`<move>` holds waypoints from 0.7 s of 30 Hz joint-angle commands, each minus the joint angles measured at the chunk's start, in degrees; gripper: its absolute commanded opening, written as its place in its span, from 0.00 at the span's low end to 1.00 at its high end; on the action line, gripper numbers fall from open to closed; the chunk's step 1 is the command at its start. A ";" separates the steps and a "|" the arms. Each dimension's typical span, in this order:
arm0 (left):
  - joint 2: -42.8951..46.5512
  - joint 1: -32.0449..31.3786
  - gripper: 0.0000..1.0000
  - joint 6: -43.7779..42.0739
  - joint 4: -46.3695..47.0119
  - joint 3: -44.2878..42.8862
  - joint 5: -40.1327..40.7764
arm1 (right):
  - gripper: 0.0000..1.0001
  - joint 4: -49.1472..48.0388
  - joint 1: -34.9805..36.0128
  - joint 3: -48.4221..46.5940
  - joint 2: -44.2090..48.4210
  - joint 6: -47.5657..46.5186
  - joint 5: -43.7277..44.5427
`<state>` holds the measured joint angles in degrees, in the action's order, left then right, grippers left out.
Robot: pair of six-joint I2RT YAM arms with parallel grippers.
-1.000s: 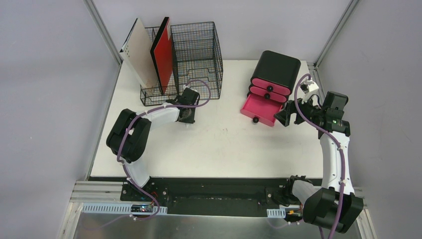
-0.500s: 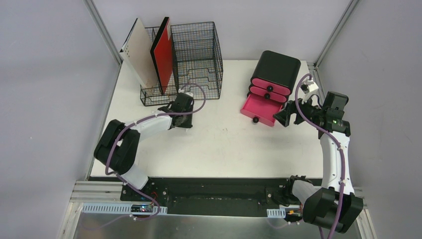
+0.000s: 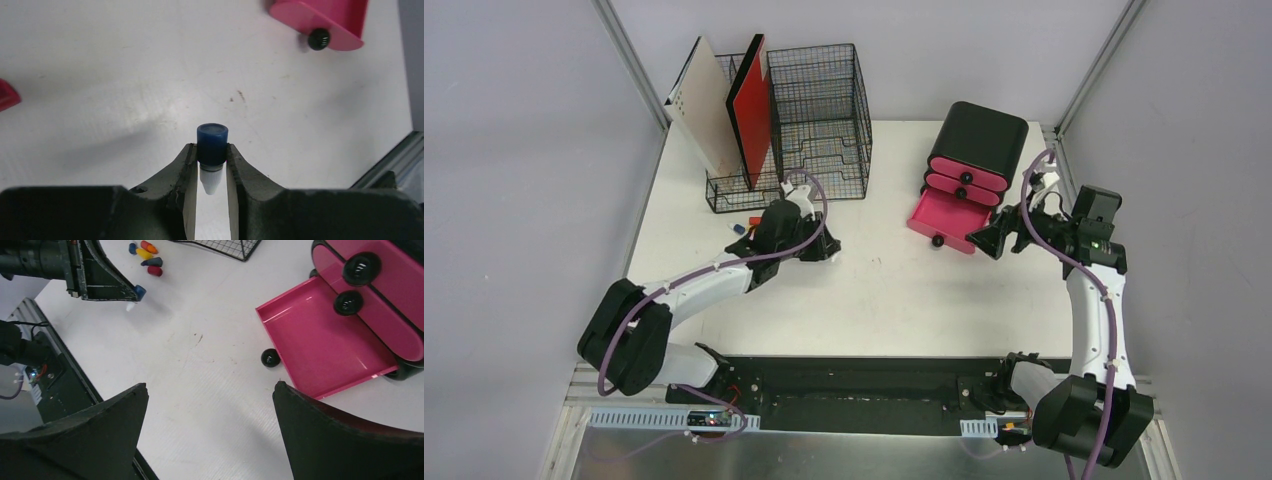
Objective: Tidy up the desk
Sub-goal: Pick up the stationery from the center of the board.
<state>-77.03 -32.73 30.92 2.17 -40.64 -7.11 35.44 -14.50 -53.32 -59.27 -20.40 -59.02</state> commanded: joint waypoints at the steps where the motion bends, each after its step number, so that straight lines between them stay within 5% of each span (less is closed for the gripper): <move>1: 2.50 -3.30 0.00 6.65 13.56 1.34 -3.44 | 0.99 -1.82 -0.35 0.80 -0.61 0.48 -7.13; 21: -15.20 -17.90 0.00 17.78 38.96 -11.08 6.65 | 0.99 -8.66 3.79 4.43 -3.18 6.25 -16.37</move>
<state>-90.04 -48.07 46.94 33.23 -46.70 -4.95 30.70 -12.34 -49.50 -61.63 -15.27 -72.53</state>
